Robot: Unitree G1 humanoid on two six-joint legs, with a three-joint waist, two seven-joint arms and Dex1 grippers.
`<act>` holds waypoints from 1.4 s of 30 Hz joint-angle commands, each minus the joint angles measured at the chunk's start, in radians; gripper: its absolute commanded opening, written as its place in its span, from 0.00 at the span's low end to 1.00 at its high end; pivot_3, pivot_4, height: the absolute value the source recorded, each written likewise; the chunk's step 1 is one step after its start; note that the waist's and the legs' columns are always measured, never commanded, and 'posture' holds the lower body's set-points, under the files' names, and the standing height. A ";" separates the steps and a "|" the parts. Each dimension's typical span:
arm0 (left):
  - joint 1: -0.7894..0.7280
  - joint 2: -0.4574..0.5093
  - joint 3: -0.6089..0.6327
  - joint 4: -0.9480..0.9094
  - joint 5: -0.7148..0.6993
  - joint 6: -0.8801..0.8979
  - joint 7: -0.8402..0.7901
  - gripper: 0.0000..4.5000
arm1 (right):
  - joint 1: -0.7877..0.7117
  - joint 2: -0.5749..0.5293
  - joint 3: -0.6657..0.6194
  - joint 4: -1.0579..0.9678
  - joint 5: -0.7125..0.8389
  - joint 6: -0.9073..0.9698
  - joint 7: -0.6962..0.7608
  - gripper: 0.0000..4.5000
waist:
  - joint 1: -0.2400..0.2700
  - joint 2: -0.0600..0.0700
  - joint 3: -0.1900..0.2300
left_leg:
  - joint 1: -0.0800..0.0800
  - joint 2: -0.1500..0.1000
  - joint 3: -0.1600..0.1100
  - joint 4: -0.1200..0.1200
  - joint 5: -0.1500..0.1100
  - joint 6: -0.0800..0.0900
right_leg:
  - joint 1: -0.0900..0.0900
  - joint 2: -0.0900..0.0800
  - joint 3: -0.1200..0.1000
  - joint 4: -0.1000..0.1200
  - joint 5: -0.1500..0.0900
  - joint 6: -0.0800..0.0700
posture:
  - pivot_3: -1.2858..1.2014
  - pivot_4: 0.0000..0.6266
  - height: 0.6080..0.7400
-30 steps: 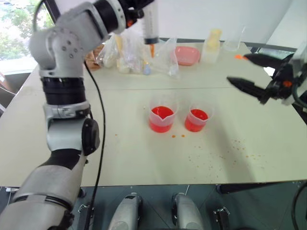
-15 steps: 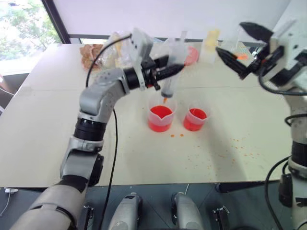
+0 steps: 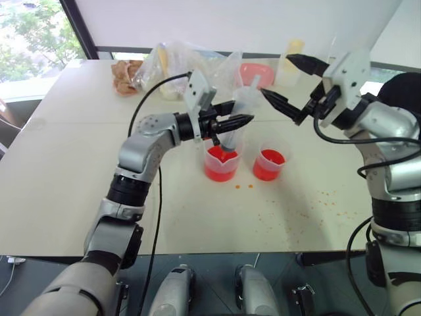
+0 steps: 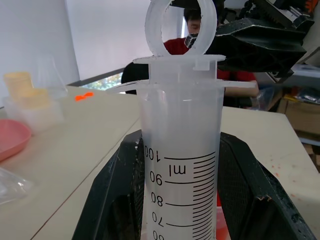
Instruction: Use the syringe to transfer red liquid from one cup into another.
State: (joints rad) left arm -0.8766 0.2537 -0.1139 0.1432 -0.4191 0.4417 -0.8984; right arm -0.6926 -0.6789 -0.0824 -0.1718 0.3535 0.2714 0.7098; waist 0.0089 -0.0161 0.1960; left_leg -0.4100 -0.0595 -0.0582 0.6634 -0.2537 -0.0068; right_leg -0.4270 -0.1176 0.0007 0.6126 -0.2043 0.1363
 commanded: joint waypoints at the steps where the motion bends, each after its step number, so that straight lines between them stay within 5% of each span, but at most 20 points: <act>1: 0.020 0.007 -0.027 -0.063 0.010 -0.024 -0.034 0.32 | -0.026 0.015 -0.003 -0.028 -0.007 -0.021 -0.002 0.87 | 0.000 0.000 0.000 | 0.000 0.000 0.000 0.000 0.000 0.000 | 0.000 0.000 0.000 0.000 0.000 0.000 | 0.52 0.24 1.00; 8: 0.048 0.011 -0.039 -0.021 0.040 -0.046 -0.046 0.32 | -0.029 0.059 0.021 -0.003 -0.020 -0.047 0.008 0.87 | -0.004 0.000 0.000 | 0.000 0.000 0.000 0.000 0.000 0.000 | 0.000 0.001 0.000 0.000 0.000 0.000 | 0.52 0.24 1.00; 16: 0.051 -0.005 -0.035 0.027 0.067 -0.089 -0.027 0.32 | -0.011 0.075 0.041 -0.026 -0.009 -0.038 0.047 0.00 | -0.003 0.000 0.000 | 0.000 0.000 0.000 0.000 0.000 0.000 | 0.000 0.001 0.000 0.000 0.000 0.000 | 0.52 0.24 1.00; 42: 0.086 -0.026 -0.060 0.122 0.133 -0.182 -0.010 0.32 | -0.137 0.018 -0.051 0.086 -0.036 -0.067 -0.011 0.00 | -0.004 0.000 0.000 | 0.000 0.000 0.000 0.000 0.000 0.000 | 0.000 0.001 0.000 0.001 0.000 0.000 | 0.52 0.24 1.00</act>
State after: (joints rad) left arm -0.8281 0.2163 -0.1435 0.2591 -0.3135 0.2473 -0.8856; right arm -0.7544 -0.6215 -0.0091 -0.0707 0.3177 0.2374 0.7557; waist 0.0048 -0.0160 0.1960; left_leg -0.4097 -0.0596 -0.0585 0.6634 -0.2537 -0.0067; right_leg -0.4271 -0.1170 0.0007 0.6131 -0.2043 0.1362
